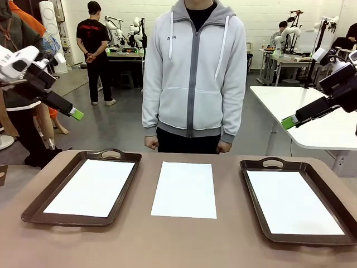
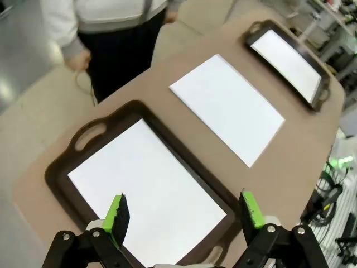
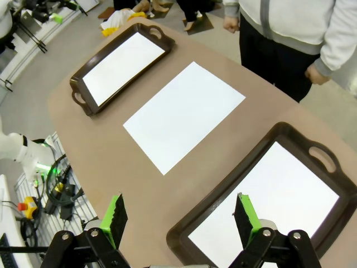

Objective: Sort the A4 documents.
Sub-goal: Receive the A4 Paper.

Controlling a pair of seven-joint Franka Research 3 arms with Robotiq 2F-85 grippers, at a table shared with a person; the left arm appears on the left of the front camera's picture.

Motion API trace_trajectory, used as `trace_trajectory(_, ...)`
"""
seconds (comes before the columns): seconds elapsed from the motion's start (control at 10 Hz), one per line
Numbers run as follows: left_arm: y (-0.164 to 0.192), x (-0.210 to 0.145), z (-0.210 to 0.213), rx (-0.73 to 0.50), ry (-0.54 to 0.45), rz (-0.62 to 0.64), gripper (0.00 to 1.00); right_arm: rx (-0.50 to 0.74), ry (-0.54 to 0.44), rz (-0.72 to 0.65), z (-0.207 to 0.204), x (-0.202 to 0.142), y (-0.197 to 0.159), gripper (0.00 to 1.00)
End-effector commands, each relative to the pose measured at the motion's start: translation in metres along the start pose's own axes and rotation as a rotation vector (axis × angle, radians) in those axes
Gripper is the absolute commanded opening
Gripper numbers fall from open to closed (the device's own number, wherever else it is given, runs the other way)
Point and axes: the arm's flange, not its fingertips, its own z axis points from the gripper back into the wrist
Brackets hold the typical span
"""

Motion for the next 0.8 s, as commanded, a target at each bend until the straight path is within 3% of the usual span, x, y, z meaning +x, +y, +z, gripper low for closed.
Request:
trace_trajectory(0.0, -0.031, -0.02, 0.011, -0.011, -0.069, -0.089, 1.0, 0.002, 0.001, -0.001, -0.001, 0.0, 0.0, 1.0)
trace_trajectory(0.3, -0.052, -0.015, 0.029, 0.096, -0.107, -0.058, 1.0, 0.002, 0.001, -0.001, -0.001, 0.0, 0.0, 1.0)
trace_trajectory(0.7, -0.044, -0.022, 0.038, 0.033, -0.133, 0.004, 1.0, 0.002, 0.001, -0.001, -0.001, 0.0, 0.0, 1.0)
